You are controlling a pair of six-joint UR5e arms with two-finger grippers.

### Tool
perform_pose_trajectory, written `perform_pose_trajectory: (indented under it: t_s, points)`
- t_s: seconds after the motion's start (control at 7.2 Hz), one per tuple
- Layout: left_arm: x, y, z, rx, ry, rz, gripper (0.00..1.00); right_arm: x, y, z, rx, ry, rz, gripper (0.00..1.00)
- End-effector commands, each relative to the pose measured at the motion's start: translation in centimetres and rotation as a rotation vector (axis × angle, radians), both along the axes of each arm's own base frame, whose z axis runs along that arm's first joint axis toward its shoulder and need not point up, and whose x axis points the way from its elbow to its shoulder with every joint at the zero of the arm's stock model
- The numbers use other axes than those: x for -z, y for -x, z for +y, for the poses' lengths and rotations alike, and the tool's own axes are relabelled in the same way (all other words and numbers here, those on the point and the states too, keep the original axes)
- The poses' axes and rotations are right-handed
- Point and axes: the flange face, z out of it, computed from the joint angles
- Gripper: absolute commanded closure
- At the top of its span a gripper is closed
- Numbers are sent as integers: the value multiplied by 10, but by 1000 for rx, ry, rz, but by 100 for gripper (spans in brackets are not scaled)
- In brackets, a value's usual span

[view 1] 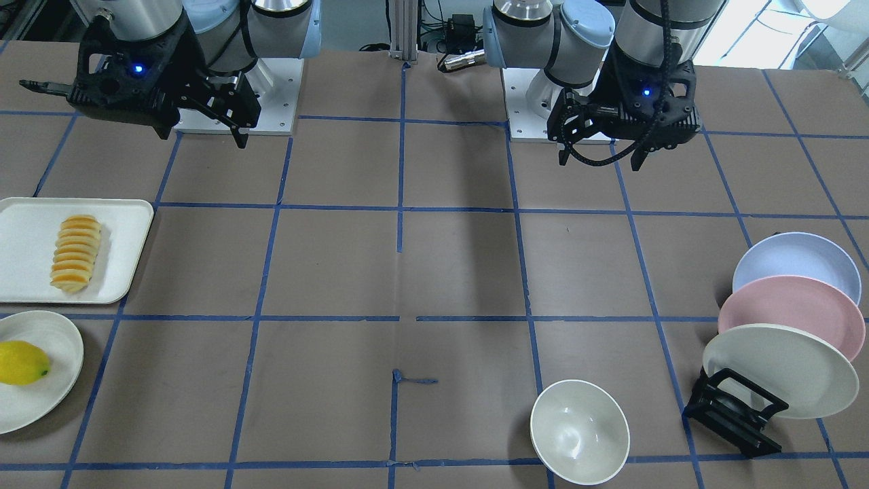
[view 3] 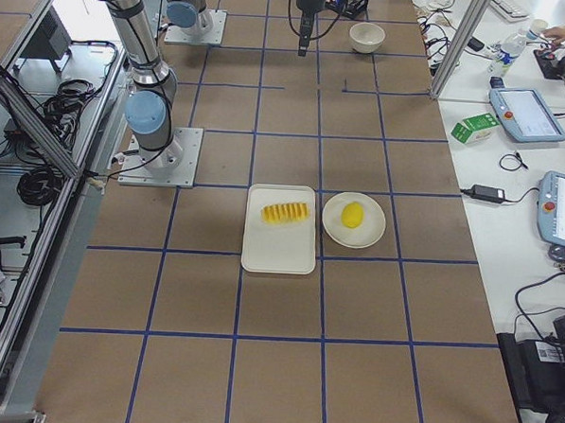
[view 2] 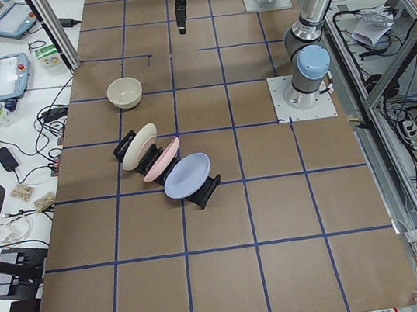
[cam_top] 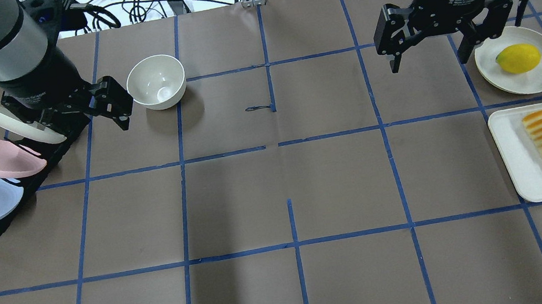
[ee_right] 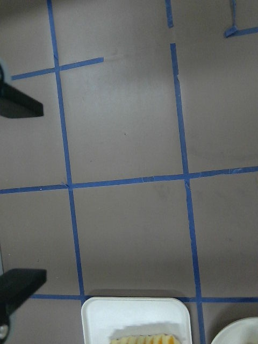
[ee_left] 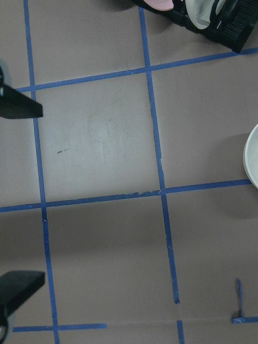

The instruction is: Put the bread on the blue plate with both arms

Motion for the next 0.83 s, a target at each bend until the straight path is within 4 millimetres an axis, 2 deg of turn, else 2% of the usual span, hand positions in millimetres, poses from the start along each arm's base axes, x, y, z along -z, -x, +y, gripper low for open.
perform_pose_trajectory:
  t_s: [0.0, 0.28, 0.42, 0.56, 0.69]
  points:
    - [0, -1, -3, 17, 5, 1, 0, -1, 1, -1, 2, 8, -2, 0]
    - [-2, -4, -2, 6, 11, -7, 0, 0, 2, -1, 3, 2, 2, 0]
    - [-11, -15, 0, -8, 35, -13, 0, 1, 6, -5, 14, 8, 0, 0]
    - [-10, -53, -7, -90, 38, -11, 0, 3, 34, -11, 64, -7, 3, 0]
    - [-6, -102, -13, -197, 29, -6, 0, 3, 71, -19, 101, -10, -3, 0]
